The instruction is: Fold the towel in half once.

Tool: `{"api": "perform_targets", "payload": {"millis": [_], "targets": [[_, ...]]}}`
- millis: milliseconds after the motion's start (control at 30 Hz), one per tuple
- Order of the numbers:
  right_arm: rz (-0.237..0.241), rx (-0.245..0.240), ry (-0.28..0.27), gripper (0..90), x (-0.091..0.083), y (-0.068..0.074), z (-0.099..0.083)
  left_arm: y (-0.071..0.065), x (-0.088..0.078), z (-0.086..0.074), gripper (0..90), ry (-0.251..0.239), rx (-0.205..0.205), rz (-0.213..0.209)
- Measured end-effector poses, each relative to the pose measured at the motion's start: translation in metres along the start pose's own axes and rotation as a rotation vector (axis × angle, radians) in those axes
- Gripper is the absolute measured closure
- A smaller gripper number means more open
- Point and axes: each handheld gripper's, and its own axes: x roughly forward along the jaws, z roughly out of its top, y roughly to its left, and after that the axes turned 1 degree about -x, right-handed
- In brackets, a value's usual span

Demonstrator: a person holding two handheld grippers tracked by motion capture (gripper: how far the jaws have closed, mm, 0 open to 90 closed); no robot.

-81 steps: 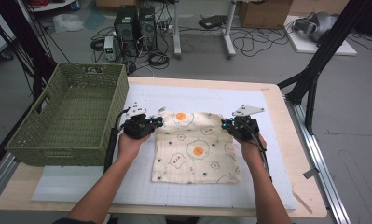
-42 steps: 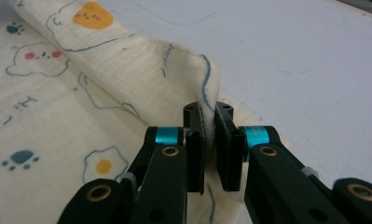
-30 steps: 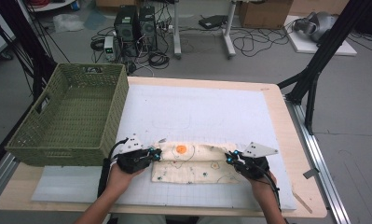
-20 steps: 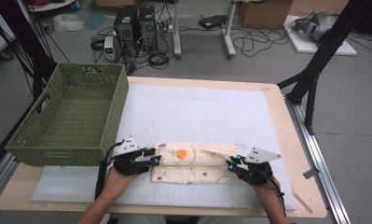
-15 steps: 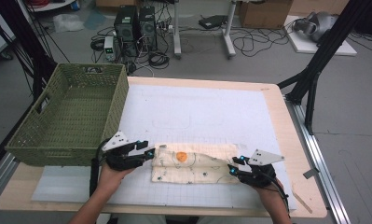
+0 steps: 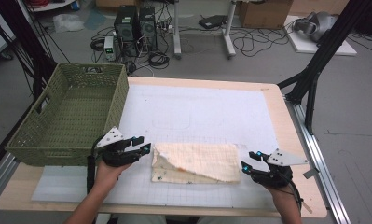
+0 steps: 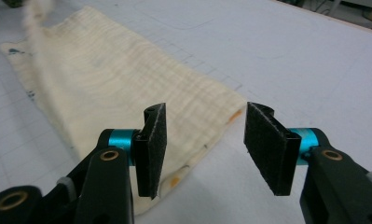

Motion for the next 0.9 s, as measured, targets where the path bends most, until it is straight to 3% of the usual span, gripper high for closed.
{"api": "perform_targets", "payload": {"millis": [200,367,500,667,767,900], "targets": [[-0.002,-0.014,0.037,48.0,0.010,0.003,0.001,0.002,0.006,0.000,52.6,0.022,-0.002,0.004],[-0.019,-0.023,0.068,46.3,0.023,0.004,0.007,0.004,0.021,-0.003,51.1,0.097,-0.011,0.027],[-0.048,0.008,0.087,46.1,0.038,-0.001,0.014,0.008,0.032,-0.006,48.3,0.134,-0.030,0.050],[-0.094,0.026,0.121,46.0,0.062,-0.008,0.023,0.010,0.049,0.003,45.5,0.190,-0.024,0.056],[-0.097,0.048,0.142,45.5,0.076,-0.013,0.027,0.013,0.060,0.004,45.2,0.223,-0.028,0.064],[-0.083,0.067,0.185,46.9,0.089,-0.019,0.026,0.012,0.072,0.000,48.4,0.270,-0.024,0.046]]}}
